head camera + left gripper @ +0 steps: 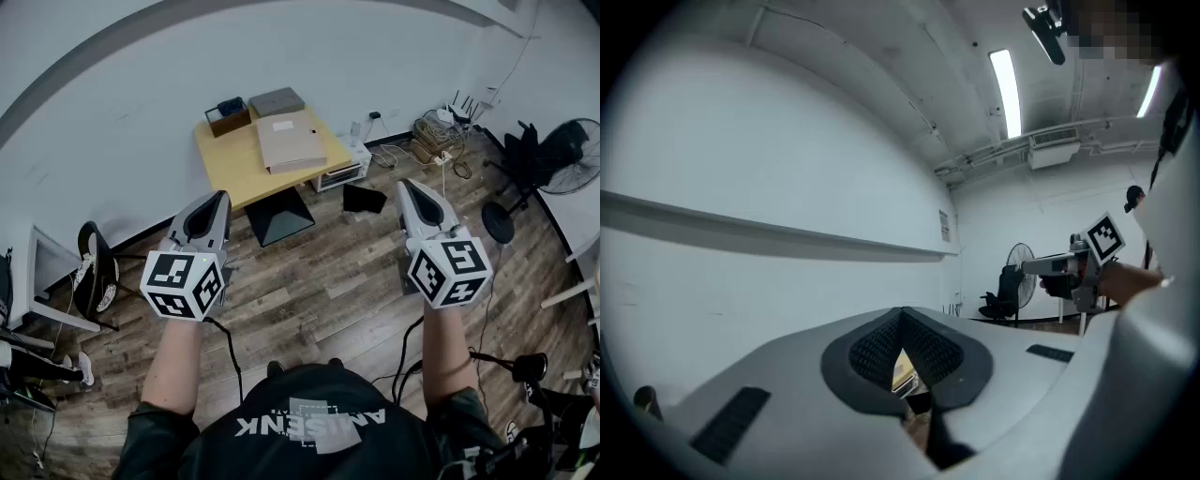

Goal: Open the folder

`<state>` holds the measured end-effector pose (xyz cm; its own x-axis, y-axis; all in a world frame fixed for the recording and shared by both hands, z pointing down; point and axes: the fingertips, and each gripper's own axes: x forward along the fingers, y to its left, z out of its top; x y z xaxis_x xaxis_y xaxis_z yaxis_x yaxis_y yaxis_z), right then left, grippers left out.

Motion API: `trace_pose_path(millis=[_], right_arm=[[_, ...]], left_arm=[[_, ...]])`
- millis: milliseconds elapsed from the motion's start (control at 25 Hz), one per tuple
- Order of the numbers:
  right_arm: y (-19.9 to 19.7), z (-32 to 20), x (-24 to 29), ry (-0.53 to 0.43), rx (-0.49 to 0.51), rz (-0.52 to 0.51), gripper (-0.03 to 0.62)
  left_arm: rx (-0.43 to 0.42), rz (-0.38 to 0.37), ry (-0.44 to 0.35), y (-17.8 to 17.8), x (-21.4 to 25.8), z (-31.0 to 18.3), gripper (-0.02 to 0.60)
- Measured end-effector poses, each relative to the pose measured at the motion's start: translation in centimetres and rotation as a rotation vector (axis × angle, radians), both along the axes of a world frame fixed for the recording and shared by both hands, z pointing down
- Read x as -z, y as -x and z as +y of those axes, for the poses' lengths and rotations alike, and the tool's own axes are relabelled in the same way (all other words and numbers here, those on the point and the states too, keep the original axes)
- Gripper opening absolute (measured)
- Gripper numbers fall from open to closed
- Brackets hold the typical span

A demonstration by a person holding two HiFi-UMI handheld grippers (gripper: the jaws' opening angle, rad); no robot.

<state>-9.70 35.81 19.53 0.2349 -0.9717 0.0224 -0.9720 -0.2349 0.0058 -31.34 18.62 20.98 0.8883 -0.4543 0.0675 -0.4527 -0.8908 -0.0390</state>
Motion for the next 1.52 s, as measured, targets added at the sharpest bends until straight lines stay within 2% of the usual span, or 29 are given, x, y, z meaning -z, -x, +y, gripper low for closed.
trace_pose_path(millis=[280,520,680,960,1160,1360,1520], right_arm=[[0.2,-0.4,-0.1,0.016,-0.004,-0.001,-0.003],[0.3,-0.4,0.8,-0.044,-0.032,-0.03,-0.003],[1.0,-1.4,0.6,-0.026,-0.033,-0.01,-0.003],[3.0,-3.3,-0.8,0.013,-0.032,-0.024,-0.003],[4.4,-5.0,-1.7,0.027,-0.067,-0.019,-0.002],[4.0,-7.1,-3.4,0.06,-0.07,-0.044,-0.002],[1.8,-9.7,-3.1,0.026,-0.039,-0.04,-0.003]], left_arm=[[0.003,0.011,0.024,0.1,-0.8,0.1,-0.003],[0.004,0.03,0.037,0.6,-0.5,-1.0,-0.003],[-0.005,0.041,0.047,1.1,-0.6,-1.8,-0.003],[0.001,-0.031,-0.021,3.4,-1.9,-4.0,-0.003],[-0.037,-0.009,-0.01,4.3,-2.3,-6.0,-0.003],[-0.046,0.006,-0.014,3.6,-3.0,-8.0,-0.003],[-0.033,0.011,-0.019,1.7,-3.5,-10.1,-0.003]])
